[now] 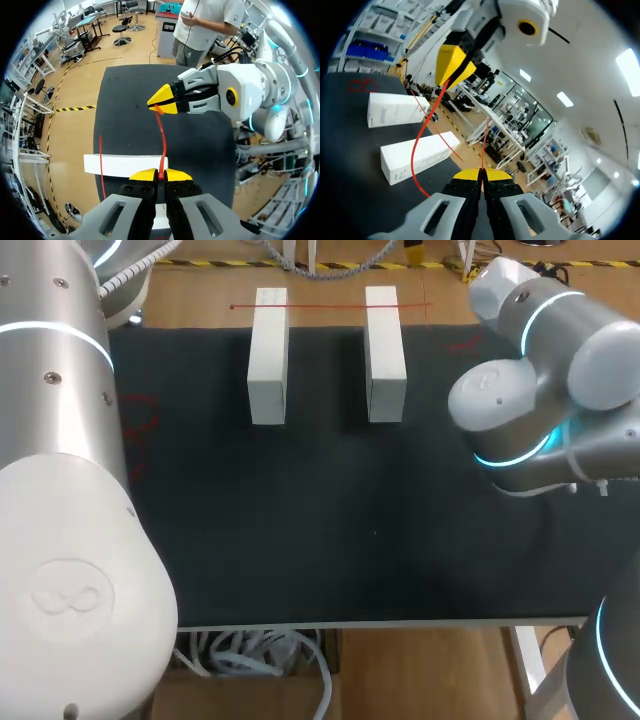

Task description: Grab the tape and strap the tape.

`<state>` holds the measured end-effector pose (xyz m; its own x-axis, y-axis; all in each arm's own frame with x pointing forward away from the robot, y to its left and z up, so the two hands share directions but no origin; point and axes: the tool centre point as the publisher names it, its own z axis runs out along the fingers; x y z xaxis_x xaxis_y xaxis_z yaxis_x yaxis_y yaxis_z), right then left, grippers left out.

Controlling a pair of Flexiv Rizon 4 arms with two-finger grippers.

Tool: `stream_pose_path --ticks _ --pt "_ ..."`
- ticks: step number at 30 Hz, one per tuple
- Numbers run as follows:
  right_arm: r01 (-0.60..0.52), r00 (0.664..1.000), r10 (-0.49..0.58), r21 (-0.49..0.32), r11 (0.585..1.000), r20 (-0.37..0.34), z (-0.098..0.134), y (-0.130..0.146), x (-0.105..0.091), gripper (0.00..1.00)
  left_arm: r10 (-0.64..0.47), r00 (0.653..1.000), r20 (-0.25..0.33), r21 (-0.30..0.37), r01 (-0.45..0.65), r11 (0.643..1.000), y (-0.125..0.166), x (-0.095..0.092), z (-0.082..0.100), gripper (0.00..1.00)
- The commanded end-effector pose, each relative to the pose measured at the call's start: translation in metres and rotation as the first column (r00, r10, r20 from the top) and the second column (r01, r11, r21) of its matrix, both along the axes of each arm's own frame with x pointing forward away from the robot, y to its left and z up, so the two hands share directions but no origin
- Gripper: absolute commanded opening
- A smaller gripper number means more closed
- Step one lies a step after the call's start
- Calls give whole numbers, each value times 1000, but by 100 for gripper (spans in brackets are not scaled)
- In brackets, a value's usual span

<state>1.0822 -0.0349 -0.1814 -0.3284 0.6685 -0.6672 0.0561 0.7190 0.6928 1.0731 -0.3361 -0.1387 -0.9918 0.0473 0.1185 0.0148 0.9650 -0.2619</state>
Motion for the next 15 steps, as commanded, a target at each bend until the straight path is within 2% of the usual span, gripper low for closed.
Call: stream_pose_path --ticks 1,10,15 --pt "18 995 -4 -137 990 104 -3 2 10 0 0 1000 -5 7 0 1000 -1 1 1 0" --pt "-6 995 24 -174 985 101 7 10 10 0 0 1000 -5 7 0 1000 -1 1 1 0" --pt "-3 994 22 -168 986 112 13 15 13 0 0 1000 -5 7 0 1000 -1 1 1 0"
